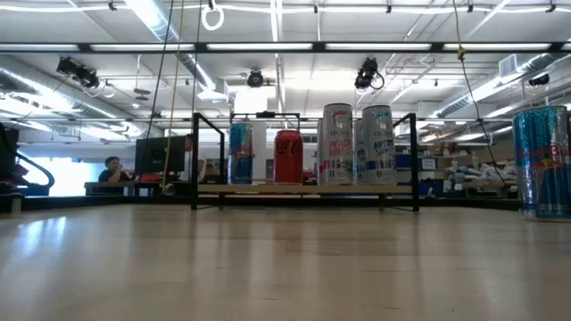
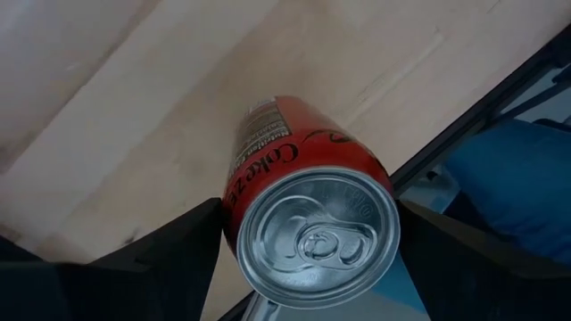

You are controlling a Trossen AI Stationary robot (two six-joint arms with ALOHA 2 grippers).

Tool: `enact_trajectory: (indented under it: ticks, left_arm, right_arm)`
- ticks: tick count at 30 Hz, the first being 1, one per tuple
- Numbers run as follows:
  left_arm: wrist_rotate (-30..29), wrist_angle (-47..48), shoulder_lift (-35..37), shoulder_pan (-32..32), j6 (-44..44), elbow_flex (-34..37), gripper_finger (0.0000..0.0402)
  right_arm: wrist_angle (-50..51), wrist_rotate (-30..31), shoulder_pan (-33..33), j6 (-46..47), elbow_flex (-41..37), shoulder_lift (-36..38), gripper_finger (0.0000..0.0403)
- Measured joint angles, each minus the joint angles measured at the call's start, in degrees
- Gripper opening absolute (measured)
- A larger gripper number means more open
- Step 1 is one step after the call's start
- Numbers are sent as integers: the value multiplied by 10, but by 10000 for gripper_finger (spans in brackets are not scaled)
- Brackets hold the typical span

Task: Place canned beverage on shelf
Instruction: Put the red-black soda can on the shelf aligned with the other red-black soda can

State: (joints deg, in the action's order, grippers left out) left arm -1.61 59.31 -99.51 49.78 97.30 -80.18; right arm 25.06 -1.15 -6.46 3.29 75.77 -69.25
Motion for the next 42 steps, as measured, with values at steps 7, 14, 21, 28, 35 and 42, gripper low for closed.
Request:
enact_trajectory:
  ticks: [7,14,21,28,35,42]
  left_arm:
    - [-20,-1,2,0,-4,2,355]
    - [-16,7,-1,3,-19,2,382]
    - [-14,-1,-9,7,-16,1,379]
    - [-11,-5,-27,12,-22,1,378]
    - [-12,-5,-27,8,-25,0,373]
    - [3,-4,-26,-8,-51,0,320]
  right_arm:
    - [-1,0,0,0,0,0,350]
    - [-1,0,0,0,0,0,350]
    - [-1,0,0,0,0,0,350]
    - [-1,0,0,0,0,0,350]
    - [-1,0,0,0,0,0,350]
    - [-1,0,0,0,0,0,349]
